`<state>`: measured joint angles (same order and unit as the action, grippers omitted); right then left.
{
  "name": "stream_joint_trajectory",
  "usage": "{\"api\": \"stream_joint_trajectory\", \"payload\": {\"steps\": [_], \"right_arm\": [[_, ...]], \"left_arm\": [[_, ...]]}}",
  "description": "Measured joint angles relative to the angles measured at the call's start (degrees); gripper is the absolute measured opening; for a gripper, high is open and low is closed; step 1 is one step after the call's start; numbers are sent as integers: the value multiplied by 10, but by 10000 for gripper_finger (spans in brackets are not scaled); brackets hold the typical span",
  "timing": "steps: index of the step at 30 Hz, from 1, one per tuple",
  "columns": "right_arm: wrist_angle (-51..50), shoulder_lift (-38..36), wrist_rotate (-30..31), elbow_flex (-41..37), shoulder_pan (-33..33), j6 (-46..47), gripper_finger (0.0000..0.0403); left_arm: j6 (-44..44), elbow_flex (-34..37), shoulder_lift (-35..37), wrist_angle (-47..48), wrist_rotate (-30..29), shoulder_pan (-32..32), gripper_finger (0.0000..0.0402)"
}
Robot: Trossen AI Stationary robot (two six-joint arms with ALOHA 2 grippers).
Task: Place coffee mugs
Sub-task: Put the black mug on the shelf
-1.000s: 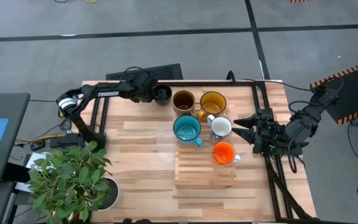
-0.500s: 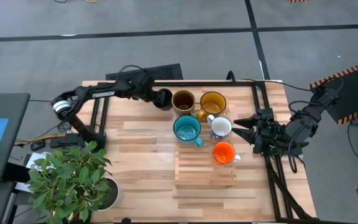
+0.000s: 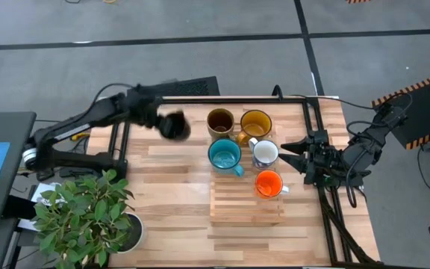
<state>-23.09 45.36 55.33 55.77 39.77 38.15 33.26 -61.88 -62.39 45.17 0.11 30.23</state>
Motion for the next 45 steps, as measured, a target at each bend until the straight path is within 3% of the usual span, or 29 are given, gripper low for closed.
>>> {"api": "stream_joint_trajectory", "payload": {"steps": [8, 12, 17, 24, 31, 38, 45], "right_arm": [[0, 0, 0, 0, 0, 0, 234], [0, 0, 0, 0, 0, 9, 234], [0, 0, 0, 0, -1, 9, 234], [0, 0, 0, 0, -1, 9, 234], [-2, 0, 0, 0, -1, 9, 234], [-7, 0, 0, 0, -1, 9, 234], [-7, 1, 0, 0, -1, 9, 234]], "left_arm": [[86, -123, -9, 134, -79, -288, 7], [105, -209, -66, 147, -101, -407, 7], [52, -365, -187, 210, -118, -486, 7], [-171, -596, -354, 289, -113, -537, 7], [-343, -727, -472, 294, -159, -525, 7], [-385, -722, -525, 237, -106, -491, 7], [-396, -721, -556, 218, -107, -475, 7]]}}
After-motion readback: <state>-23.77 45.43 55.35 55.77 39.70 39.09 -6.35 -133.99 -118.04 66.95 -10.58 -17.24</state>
